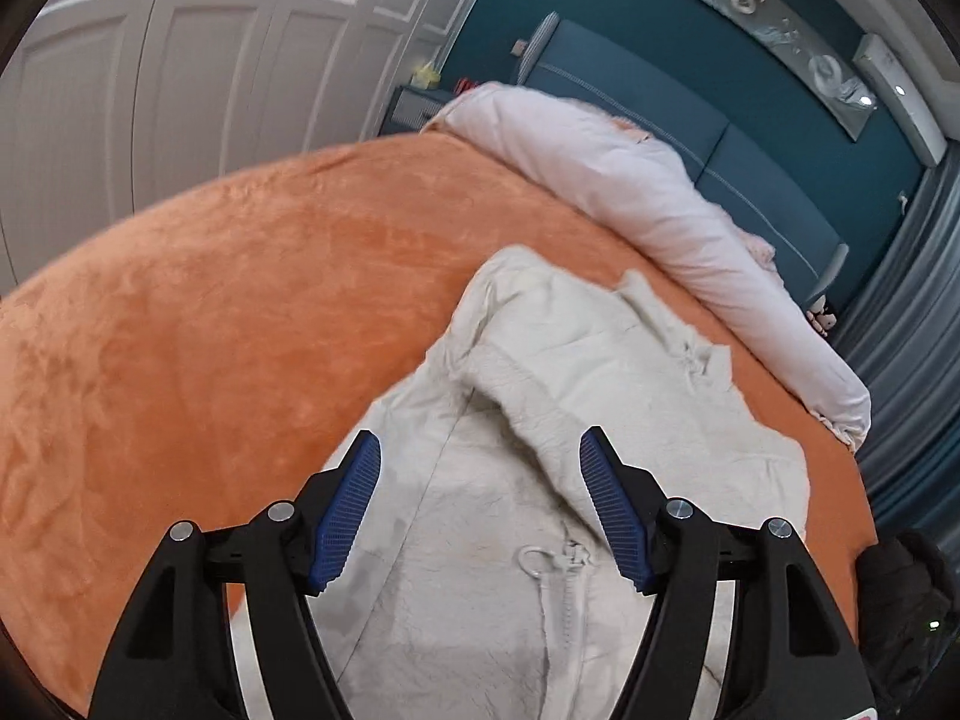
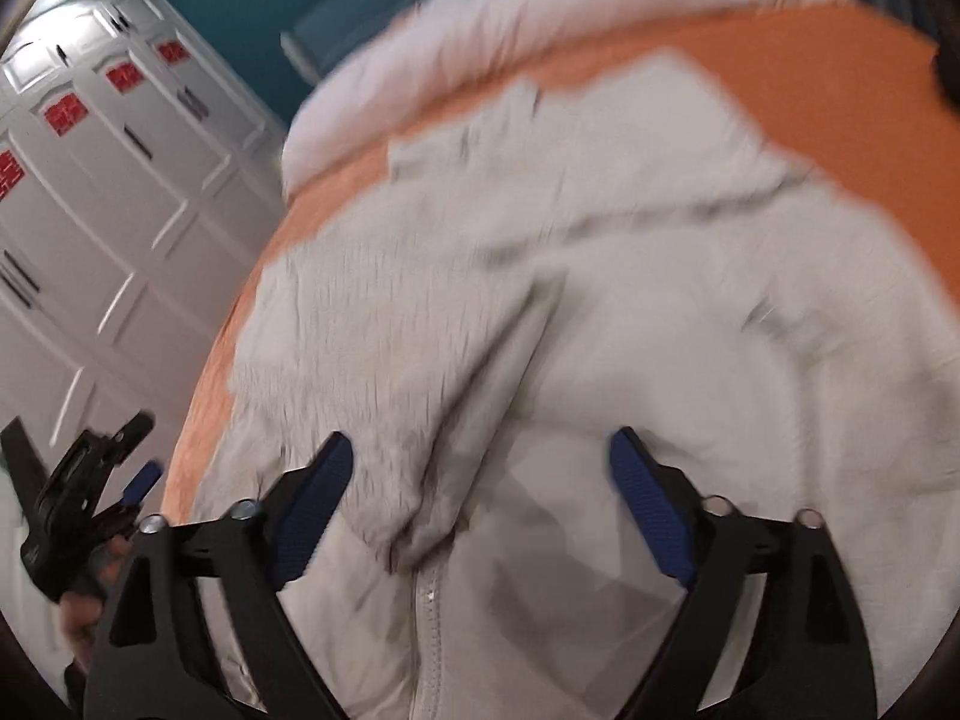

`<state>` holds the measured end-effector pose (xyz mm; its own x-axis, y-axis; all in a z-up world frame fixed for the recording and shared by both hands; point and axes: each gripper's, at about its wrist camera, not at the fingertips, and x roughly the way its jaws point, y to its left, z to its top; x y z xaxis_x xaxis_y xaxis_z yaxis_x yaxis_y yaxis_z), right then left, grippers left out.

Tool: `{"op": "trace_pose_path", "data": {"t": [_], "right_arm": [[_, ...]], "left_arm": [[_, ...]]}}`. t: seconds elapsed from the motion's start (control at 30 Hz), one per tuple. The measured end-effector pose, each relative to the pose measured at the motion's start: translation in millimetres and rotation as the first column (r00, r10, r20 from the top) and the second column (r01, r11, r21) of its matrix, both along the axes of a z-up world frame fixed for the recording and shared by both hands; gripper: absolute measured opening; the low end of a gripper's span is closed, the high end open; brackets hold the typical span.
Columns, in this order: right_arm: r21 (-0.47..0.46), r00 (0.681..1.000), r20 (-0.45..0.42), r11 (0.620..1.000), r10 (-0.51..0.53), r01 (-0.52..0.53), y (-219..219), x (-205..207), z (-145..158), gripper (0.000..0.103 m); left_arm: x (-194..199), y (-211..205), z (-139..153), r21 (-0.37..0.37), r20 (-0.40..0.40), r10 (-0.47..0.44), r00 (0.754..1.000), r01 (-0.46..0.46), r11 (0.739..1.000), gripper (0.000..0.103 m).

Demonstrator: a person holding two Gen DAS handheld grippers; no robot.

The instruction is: Fold large clothes

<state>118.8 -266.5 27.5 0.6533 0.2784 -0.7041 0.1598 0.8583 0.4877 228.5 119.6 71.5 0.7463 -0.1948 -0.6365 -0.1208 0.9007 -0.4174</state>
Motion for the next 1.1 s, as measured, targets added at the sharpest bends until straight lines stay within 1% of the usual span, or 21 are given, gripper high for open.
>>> {"op": "trace_pose_path", "data": {"t": [0.03,0.07,0.13,0.23,0.27,0.3,0.33,0.37,0.4,0.47,0.53,0.6,0.67,0.73,0.83,0.87,0.9,0.93,0.97,1.0,1.1], "right_arm": [[-0.028,1.0,-0.009,0.999,0.024,-0.024,4,8,-3,0.041],[-0.048,0.996,-0.012,0.995,0.085,-0.086,10,21,0,0.004],[-0.095,0.991,0.06,0.989,0.116,-0.11,12,38,29,0.004],[-0.263,0.934,0.337,0.964,0.12,-0.029,6,47,116,0.003],[-0.294,0.9,0.424,0.955,0.104,0.028,-2,49,138,0.004],[-0.312,0.887,0.454,0.948,0.084,0.07,-11,56,144,0.004],[-0.341,0.897,0.437,0.935,0.069,0.095,-20,69,139,0.009],[-0.403,0.937,0.343,0.911,0.062,0.088,-28,95,119,0.016],[-0.478,0.982,0.186,0.877,0.041,0.054,-36,124,86,0.017],[-0.532,0.999,0.039,0.845,-0.035,0.05,-50,140,47,0.015],[-0.422,0.987,0.149,0.898,-0.067,0.125,-65,114,53,0.016],[-0.338,0.976,0.198,0.929,-0.086,0.15,-72,97,58,0.024],[-0.262,0.981,0.185,0.959,-0.061,0.109,-69,99,55,0.047],[-0.23,0.987,0.155,0.971,-0.034,0.07,-62,107,46,0.057],[-0.262,0.995,0.09,0.963,-0.046,0.068,-56,124,21,0.066],[-0.24,0.997,0.054,0.968,-0.057,0.068,-55,132,9,0.064],[-0.218,0.998,0.018,0.974,-0.06,0.062,-53,139,-1,0.054],[-0.185,0.999,-0.016,0.982,-0.046,0.043,-52,145,-11,0.021],[-0.172,0.999,0.003,0.984,-0.04,0.04,-49,143,-9,0.01],[-0.173,0.997,0.057,0.984,-0.042,0.052,-47,137,2,0.008],[-0.206,0.964,0.264,0.974,-0.039,0.096,-49,112,46,0.007]], "left_arm": [[4,-1,-4,-0.003,-0.011,0.0,1.0,0.0,1.0,0.066],[6,-2,-7,-0.01,-0.024,-0.004,1.0,0.003,1.0,0.066],[10,-9,-7,0.003,-0.022,-0.019,1.0,0.019,1.0,0.066],[16,-19,1,0.059,0.017,-0.049,0.999,0.048,0.997,0.066],[19,-21,2,0.069,0.024,-0.055,0.998,0.053,0.996,0.066],[23,-24,3,0.078,0.029,-0.058,0.998,0.056,0.995,0.066],[27,-27,3,0.082,0.03,-0.059,0.998,0.057,0.995,0.066],[33,-31,2,0.083,0.028,-0.063,0.998,0.06,0.995,0.066],[39,-35,1,0.083,0.024,-0.063,0.998,0.061,0.995,0.066],[50,-44,-2,0.081,0.015,-0.074,0.997,0.073,0.994,0.066],[59,-50,-3,0.092,0.022,-0.079,0.997,0.077,0.993,0.066],[73,-55,-3,0.111,0.028,-0.079,0.997,0.075,0.991,0.066],[85,-58,-4,0.104,0.019,-0.077,0.997,0.074,0.992,0.066],[98,-59,-8,0.088,0.006,-0.068,0.998,0.067,0.994,0.066],[117,-64,-17,0.083,-0.021,-0.045,0.999,0.047,0.995,0.066],[122,-66,-21,0.096,-0.029,-0.037,0.999,0.04,0.995,0.066],[125,-68,-26,0.114,-0.039,-0.027,0.999,0.031,0.993,0.066],[131,-69,-35,0.136,-0.057,-0.02,0.998,0.028,0.99,0.066],[134,-70,-41,0.15,-0.077,-0.014,0.997,0.025,0.988,0.062],[136,-69,-48,0.153,-0.098,-0.008,0.995,0.023,0.988,0.057],[137,-66,-61,0.161,-0.118,0.007,0.993,0.012,0.987,0.055]]}}
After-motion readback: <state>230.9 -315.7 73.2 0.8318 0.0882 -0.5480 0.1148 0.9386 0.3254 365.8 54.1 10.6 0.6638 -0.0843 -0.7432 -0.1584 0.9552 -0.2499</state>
